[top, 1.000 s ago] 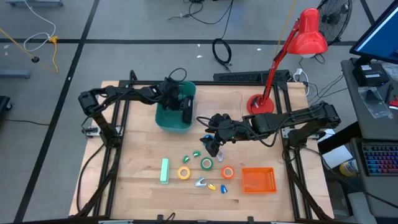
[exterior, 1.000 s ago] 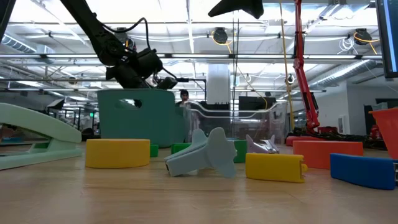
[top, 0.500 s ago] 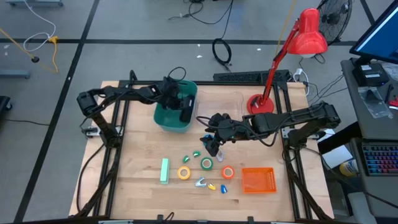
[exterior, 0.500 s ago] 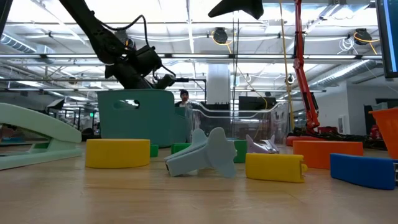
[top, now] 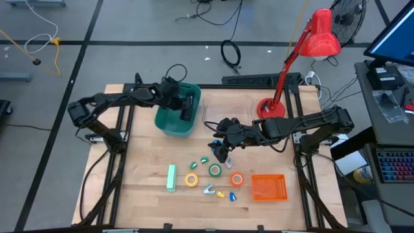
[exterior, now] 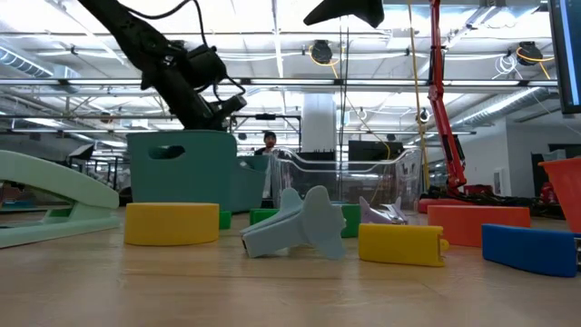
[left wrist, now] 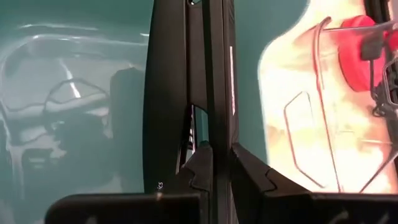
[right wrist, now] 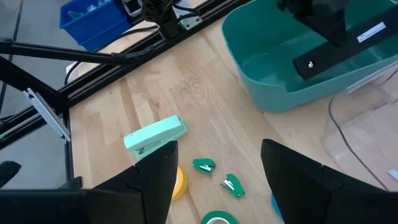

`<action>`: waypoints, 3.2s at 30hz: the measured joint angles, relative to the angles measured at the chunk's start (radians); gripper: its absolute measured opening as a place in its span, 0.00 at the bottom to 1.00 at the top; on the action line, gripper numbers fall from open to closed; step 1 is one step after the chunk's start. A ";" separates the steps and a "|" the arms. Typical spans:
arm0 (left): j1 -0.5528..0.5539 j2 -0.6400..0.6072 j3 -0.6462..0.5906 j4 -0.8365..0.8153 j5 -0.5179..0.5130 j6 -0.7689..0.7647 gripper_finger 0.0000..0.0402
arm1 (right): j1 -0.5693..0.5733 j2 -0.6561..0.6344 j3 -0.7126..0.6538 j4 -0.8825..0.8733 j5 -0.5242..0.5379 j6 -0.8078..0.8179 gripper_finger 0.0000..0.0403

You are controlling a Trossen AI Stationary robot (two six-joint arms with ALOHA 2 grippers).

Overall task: Pick and place Stapler, Stapler remover, tape
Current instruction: Put the large black stapler into the blue bin, then adjust the blue bin

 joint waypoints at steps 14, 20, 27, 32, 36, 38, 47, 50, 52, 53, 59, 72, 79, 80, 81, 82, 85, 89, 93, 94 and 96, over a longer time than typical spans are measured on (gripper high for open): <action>-0.039 -0.005 0.205 -0.242 -0.087 0.062 0.07 | -0.003 0.000 0.000 0.000 0.000 -0.009 0.56; -0.077 0.010 0.352 -0.520 -0.294 0.108 0.07 | -0.003 0.000 0.000 0.000 0.002 -0.026 0.56; -0.097 0.101 0.354 -0.554 -0.325 0.074 0.07 | -0.003 0.000 0.000 0.001 0.002 -0.038 0.56; -0.099 0.202 0.354 -0.483 -0.249 0.070 0.07 | -0.003 0.000 0.000 0.001 0.001 -0.043 0.56; -0.096 0.249 0.354 -0.468 -0.253 0.046 0.07 | -0.003 0.000 0.000 0.001 0.001 -0.044 0.56; -0.093 0.269 0.354 -0.469 -0.253 0.045 0.07 | -0.003 0.000 0.000 0.001 0.001 -0.045 0.56; -0.092 0.333 0.355 -0.398 -0.161 0.034 0.15 | -0.003 0.000 0.000 0.001 0.000 -0.045 0.56; -0.092 0.334 0.354 -0.378 -0.143 0.040 0.20 | -0.003 0.000 0.000 0.001 0.000 -0.045 0.56; -0.089 0.327 0.354 -0.371 -0.135 0.039 0.22 | -0.003 0.000 0.000 0.001 0.000 -0.045 0.56; -0.087 0.324 0.354 -0.367 -0.120 0.042 0.24 | -0.003 0.000 0.000 0.001 0.000 -0.045 0.56; -0.059 0.304 0.354 -0.369 0.046 0.084 0.34 | -0.003 0.000 0.000 0.001 0.000 -0.045 0.56; -0.022 -0.019 0.354 -0.400 0.033 0.125 0.35 | -0.003 0.000 0.000 0.000 0.000 -0.044 0.56; -0.015 -0.184 0.354 -0.740 -0.312 0.149 0.28 | -0.003 0.000 0.000 0.001 0.000 -0.026 0.56; -0.011 -0.194 0.354 -0.787 -0.346 0.142 0.27 | -0.003 0.000 0.000 0.001 0.000 -0.026 0.56; -0.007 -0.201 0.354 -0.827 -0.373 0.139 0.26 | -0.003 0.000 0.000 0.001 0.000 -0.026 0.56; -0.001 -0.204 0.354 -0.870 -0.392 0.139 0.25 | -0.003 0.000 0.000 0.001 0.000 -0.026 0.56; 0.015 -0.206 0.354 -0.974 -0.438 0.133 0.23 | -0.003 0.000 0.000 0.001 0.000 -0.026 0.56; 0.030 -0.214 0.321 -1.019 -0.454 0.142 0.23 | -0.003 0.000 0.000 0.001 0.000 -0.026 0.56; 0.044 -0.247 0.242 -1.018 -0.439 0.145 0.22 | -0.003 0.000 0.000 0.001 0.000 -0.026 0.56; 0.051 -0.257 0.214 -1.014 -0.437 0.143 0.22 | -0.003 0.000 0.000 0.001 0.000 -0.026 0.56; 0.061 -0.282 0.157 -0.993 -0.426 0.135 0.22 | -0.003 0.000 0.000 0.001 0.000 -0.026 0.56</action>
